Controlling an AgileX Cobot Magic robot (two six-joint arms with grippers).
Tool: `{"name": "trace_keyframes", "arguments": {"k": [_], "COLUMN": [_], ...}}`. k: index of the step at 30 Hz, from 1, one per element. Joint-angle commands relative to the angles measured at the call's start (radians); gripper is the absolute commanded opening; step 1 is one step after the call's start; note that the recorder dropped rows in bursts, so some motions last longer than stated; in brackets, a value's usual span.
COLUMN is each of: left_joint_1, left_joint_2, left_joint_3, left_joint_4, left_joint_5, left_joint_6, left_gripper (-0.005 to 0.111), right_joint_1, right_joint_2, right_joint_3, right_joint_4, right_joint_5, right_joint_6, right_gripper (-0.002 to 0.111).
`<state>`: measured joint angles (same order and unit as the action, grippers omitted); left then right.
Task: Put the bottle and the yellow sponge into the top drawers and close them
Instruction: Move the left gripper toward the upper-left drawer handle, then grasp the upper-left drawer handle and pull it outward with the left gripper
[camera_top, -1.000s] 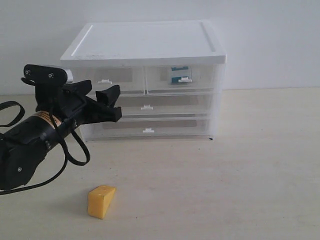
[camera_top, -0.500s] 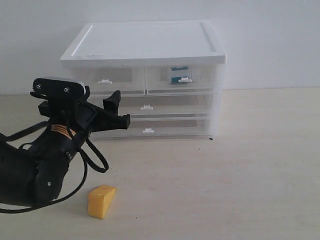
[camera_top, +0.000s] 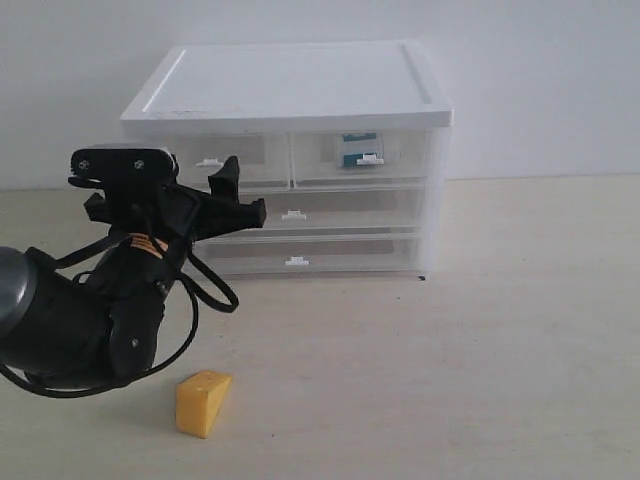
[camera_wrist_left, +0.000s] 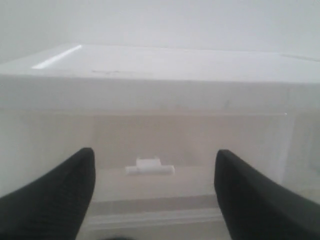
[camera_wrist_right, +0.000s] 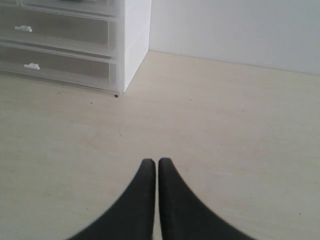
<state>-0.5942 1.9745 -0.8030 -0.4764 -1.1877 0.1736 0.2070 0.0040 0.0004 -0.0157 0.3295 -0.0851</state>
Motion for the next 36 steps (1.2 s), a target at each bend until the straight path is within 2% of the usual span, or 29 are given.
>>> {"name": "trace_keyframes", "arguments": {"k": [1,9,19,30,33,36], "left_joint_1": [-0.008,0.007,0.008,0.043,0.043,0.043], "left_joint_2": [0.004,0.034,0.096,0.098,0.098,0.098], "left_joint_3": [-0.019,-0.068,-0.134,-0.152,-0.152,-0.147], "left_joint_4": [-0.037,-0.051,-0.069,-0.083,-0.083,-0.085], "left_joint_5": [-0.008,0.064,0.045,0.037,0.037,0.037], "left_joint_6": [0.002,0.047,0.049,0.051,0.051,0.051], "left_gripper": [0.063,0.063,0.063,0.062,0.055,0.034], "right_joint_1": [-0.008,-0.008,-0.008,-0.008,-0.008,-0.008], "right_joint_2": [-0.004,-0.004,-0.004,-0.004,-0.004,-0.004], "right_joint_3": [0.0,0.0,0.0,0.0,0.0,0.0], "right_joint_4": [0.003,0.003,0.003,0.003,0.003,0.003], "right_joint_5": [-0.007,-0.007,-0.007,-0.007,-0.007,-0.007], "right_joint_6": [-0.002,-0.002,-0.002,-0.002,-0.002,-0.002], "right_gripper": [0.0,0.0,0.0,0.0,0.0,0.0]}}
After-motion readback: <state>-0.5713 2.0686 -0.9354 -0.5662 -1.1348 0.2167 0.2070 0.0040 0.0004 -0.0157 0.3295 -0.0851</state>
